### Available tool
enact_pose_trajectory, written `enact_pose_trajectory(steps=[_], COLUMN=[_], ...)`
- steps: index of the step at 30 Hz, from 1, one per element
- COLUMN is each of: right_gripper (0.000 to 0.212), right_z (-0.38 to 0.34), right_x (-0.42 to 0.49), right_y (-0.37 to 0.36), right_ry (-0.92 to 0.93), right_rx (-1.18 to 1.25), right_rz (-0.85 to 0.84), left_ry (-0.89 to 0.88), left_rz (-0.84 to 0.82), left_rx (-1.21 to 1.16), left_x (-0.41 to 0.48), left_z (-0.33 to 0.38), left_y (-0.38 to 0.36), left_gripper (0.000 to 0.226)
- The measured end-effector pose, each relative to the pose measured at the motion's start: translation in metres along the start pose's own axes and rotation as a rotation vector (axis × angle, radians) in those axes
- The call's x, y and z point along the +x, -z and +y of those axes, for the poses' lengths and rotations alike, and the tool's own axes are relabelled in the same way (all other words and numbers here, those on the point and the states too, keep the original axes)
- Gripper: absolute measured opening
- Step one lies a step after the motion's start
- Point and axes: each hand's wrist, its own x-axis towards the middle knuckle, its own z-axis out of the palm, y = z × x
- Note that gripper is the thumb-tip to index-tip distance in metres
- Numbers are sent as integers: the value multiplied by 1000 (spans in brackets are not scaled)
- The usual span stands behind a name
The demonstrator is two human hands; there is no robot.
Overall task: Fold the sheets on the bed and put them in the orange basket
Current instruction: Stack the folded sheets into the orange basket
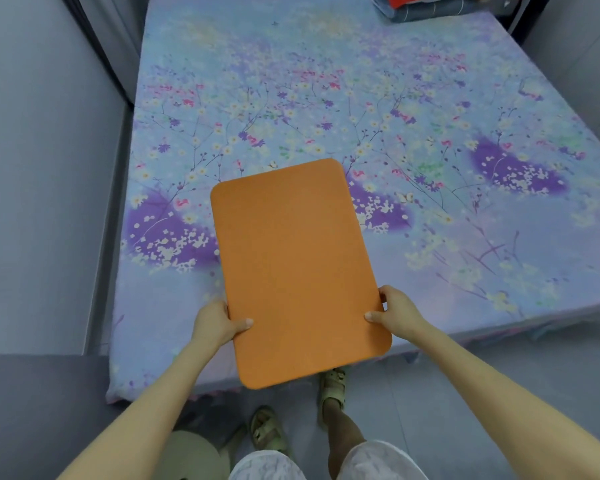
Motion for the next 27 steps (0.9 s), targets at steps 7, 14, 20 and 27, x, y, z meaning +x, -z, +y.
enact_pose_trajectory(steps=[7,14,20,27], right_gripper=[38,50,45,46], right_z=[-3,1,12,37], right_x=[4,16,26,39], right_y=[-7,-2,17,31], right_ry=[-47,-48,-55,-43], right_rx=[-36,0,327,367], right_rz=[47,-9,-273,-407], left_ry=[12,92,191,258], left_rz=[94,119,32,-39], left_rx=[13,-76,-217,-296], left_x=[-2,3,12,12], left_z=[0,-4,-6,14], left_y=[-8,-16,-10,-16], left_gripper=[48,39,40,42])
